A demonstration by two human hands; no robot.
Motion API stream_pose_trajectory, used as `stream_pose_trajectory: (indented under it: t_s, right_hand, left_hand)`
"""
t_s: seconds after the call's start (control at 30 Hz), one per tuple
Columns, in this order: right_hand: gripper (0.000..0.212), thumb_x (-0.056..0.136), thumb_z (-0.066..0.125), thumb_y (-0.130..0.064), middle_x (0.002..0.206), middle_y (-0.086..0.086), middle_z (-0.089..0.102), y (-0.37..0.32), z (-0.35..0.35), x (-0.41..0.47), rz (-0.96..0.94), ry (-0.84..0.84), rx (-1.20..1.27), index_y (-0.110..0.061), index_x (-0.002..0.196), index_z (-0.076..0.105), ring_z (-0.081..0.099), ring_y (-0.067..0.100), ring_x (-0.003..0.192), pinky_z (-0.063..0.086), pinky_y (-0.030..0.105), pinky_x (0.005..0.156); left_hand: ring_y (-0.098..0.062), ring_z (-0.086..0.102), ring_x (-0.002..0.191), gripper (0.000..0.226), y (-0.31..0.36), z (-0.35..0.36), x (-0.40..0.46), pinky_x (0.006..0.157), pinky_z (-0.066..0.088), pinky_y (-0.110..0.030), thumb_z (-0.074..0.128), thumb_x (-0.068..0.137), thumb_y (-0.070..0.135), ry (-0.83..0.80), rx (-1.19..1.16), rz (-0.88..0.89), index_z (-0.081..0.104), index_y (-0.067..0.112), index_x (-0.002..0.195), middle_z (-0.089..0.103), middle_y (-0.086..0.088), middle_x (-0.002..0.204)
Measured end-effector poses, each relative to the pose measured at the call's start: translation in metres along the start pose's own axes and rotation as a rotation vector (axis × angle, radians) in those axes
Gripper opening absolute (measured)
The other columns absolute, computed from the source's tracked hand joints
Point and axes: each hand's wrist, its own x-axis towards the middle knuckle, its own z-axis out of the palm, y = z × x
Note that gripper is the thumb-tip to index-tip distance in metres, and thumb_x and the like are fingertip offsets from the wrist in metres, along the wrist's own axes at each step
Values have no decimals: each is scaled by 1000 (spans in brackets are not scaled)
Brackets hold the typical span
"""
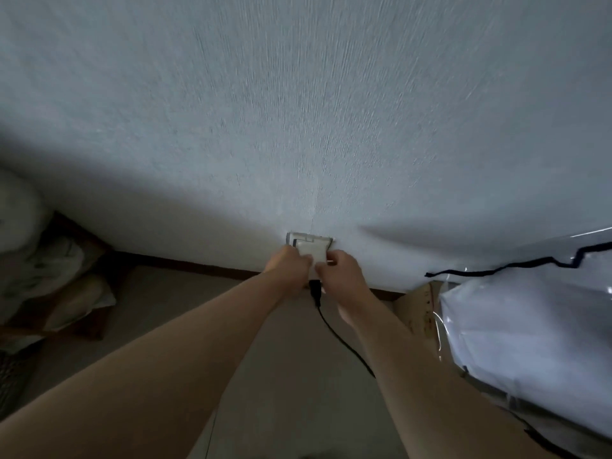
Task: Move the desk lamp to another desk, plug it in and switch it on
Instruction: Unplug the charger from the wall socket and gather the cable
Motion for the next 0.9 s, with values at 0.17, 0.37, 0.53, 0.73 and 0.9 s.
stream_pose_trajectory:
  t_s: [0.17,0.37,0.53,0.73,0.9]
  right_hand:
    - [40,90,47,-10,117,9,60,-56,-31,-68,-96,-80,-9,-11,130,45,61,18,92,49,20,60]
    - [50,84,60,-14,115,11,63,-124,-69,-146,-176,-97,-60,-18,131,44,62,26,99,49,26,71]
    - [36,84,56,-2,88,18,68,-170,-89,-202,-256,-58,-96,-9,118,46,63,8,54,46,11,49]
    - [8,88,50,-8,68,3,66,-209,-103,-266,-465,102,-197,-9,86,58,54,4,44,44,9,44]
    - [10,90,49,-12,66,-3,64,-229,-103,-320,-562,179,-206,-13,86,58,57,6,49,45,9,46]
  left_hand:
    - [-33,62,85,36,54,-28,-65,71,57,-42,44,95,15,51,-112,30,48,-8,122,59,-20,105]
    - [-21,57,78,33,123,-58,-146,51,54,-24,40,96,16,165,-256,85,46,1,125,54,-12,106]
    - [-37,64,101,32,176,-89,-209,83,56,-45,38,95,14,181,-448,178,44,0,124,57,-23,117]
    - [-32,63,95,37,209,-128,-274,85,55,-41,46,95,10,103,-638,280,39,3,131,59,-20,110]
    - [-23,62,84,48,214,-151,-324,75,55,-31,54,91,6,-48,-737,381,36,7,135,60,-16,103]
